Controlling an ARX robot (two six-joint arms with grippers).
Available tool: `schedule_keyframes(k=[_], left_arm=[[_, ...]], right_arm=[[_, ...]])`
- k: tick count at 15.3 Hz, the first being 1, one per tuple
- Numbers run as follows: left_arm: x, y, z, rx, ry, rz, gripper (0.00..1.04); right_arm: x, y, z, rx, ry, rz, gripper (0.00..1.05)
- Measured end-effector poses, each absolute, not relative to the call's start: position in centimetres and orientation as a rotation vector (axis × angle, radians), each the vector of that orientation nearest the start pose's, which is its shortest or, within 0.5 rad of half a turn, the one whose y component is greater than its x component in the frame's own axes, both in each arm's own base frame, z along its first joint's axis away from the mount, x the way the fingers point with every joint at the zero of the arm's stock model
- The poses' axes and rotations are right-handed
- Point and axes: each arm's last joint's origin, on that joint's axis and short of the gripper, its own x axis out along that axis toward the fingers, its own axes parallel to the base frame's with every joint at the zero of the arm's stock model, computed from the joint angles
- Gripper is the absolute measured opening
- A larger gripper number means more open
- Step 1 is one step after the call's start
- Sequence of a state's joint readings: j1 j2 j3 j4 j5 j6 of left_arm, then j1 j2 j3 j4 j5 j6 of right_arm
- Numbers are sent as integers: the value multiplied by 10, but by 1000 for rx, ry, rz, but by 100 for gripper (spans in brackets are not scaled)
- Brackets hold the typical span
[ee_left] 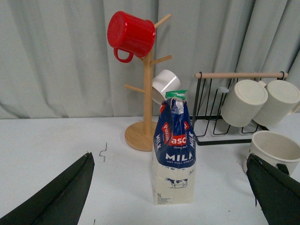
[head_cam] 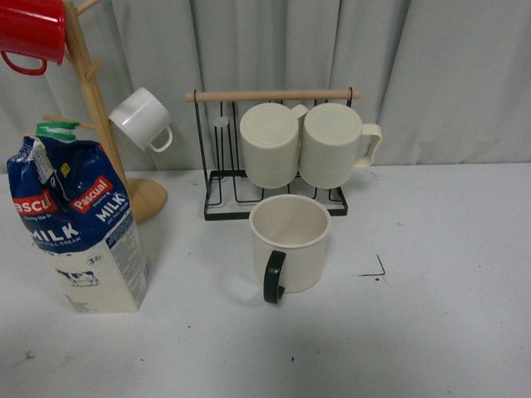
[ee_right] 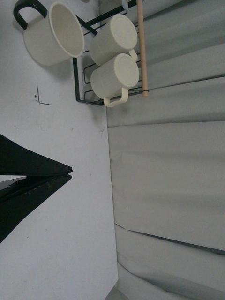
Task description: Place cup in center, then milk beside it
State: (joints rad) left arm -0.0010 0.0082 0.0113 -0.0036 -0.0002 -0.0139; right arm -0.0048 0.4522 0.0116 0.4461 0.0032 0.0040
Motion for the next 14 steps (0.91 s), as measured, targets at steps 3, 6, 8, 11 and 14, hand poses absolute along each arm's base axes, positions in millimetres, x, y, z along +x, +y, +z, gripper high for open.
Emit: schedule_keyframes(k=[3, 6, 8, 11, 14], left_arm=[[98, 0, 166, -14, 1, -1, 98], [98, 0, 166, -14, 1, -1, 98], [98, 0, 166, -14, 1, -1, 98], [98, 0, 166, -14, 1, -1, 98], [98, 0, 166, -14, 1, 0, 98]], right_arm=[[119, -1, 170, 4, -12, -8, 2], [113, -1, 170, 3, -12, -8, 2], [110, -1, 171, 3, -15, -8, 2], [108, -1, 170, 3, -14, -8, 2], [97, 0, 168, 2, -17, -5, 2]])
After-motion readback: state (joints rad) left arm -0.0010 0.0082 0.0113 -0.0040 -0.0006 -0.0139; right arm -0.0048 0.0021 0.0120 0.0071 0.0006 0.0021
